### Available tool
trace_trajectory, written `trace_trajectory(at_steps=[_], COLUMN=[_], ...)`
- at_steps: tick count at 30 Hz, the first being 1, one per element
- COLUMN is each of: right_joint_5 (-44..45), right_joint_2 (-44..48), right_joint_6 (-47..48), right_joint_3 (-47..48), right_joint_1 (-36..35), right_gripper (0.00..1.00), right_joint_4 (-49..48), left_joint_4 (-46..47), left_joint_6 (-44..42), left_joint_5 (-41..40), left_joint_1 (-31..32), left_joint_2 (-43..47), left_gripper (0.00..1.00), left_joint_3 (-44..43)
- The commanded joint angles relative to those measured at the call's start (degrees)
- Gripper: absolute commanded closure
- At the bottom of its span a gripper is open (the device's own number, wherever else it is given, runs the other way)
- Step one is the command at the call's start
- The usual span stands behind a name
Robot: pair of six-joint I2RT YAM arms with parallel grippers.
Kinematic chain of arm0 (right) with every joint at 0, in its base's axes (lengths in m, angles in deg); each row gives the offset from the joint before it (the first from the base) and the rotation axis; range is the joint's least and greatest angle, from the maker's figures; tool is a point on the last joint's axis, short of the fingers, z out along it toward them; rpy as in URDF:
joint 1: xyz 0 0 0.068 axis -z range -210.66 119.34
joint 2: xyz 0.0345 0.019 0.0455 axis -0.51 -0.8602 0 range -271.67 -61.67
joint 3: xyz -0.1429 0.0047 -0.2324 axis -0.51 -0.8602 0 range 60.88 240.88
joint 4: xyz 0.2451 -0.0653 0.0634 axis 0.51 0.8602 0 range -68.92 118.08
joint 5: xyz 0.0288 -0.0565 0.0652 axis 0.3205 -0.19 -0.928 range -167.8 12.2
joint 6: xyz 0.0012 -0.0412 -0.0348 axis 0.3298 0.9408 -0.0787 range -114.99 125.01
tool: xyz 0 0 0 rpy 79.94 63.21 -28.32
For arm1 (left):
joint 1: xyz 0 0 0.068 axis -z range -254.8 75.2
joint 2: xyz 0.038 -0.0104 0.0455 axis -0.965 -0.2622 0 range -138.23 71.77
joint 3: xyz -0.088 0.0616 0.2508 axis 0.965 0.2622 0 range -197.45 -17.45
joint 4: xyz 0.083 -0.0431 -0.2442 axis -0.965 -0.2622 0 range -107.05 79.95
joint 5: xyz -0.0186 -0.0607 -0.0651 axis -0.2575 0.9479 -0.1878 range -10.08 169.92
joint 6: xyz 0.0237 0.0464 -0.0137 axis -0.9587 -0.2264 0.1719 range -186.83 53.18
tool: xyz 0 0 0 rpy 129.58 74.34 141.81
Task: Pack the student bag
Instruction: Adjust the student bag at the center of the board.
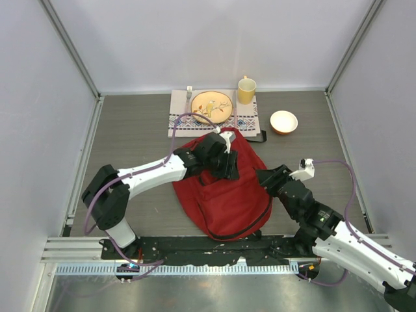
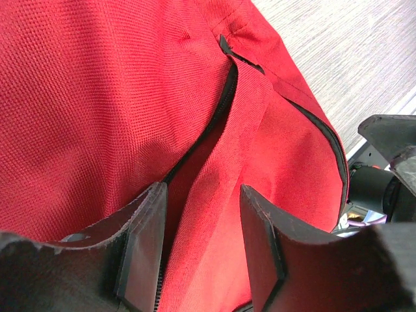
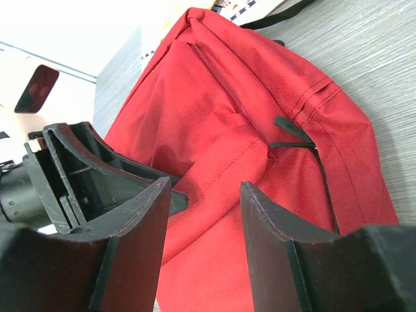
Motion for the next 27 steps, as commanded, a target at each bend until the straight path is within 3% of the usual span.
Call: trace_trajectory(at_steps=[1, 5, 10, 13, 19, 27], right_joint_5=[2.27, 2.18, 1.39, 0.95, 1.65, 1.65], right_joint_2=[-0.54, -1.43, -2.04, -2.39, -0.55, -0.98], right_joint_6=[-0.83, -1.09, -1.8, -1.89, -2.15, -2.85], right_joint_3=[1.86, 2.04, 0.98, 1.24, 1.07, 0.37], right_joint_1=[-0.13, -0.04, -0.04, -0.04, -0.04, -0.04], right_gripper=[0.48, 0.48, 0.48, 0.48, 0.48, 0.48], right_joint_4=[0.88, 0.88, -0.7, -0.97, 0.7, 0.27], left_joint_4=[-2.08, -3.85, -4.56, -2.89, -6.29, -4.9], left_joint_6=[0.65, -1.02, -4.1, -3.4, -2.26, -0.76], left_joint_5=[-1.33, -0.3, 8.32, 7.01, -5.29, -5.66], left_joint_1=[0.0, 0.0, 0.0, 0.0, 0.08, 0.17], left_joint_2=[1.68, 6.07, 5.3, 5.37, 9.85, 13.38], left_gripper=[0.48, 0.44, 0.39, 0.39, 0.38, 0.38], left_joint_3=[-1.33, -1.51, -3.18, -2.04, -1.59, 1.83])
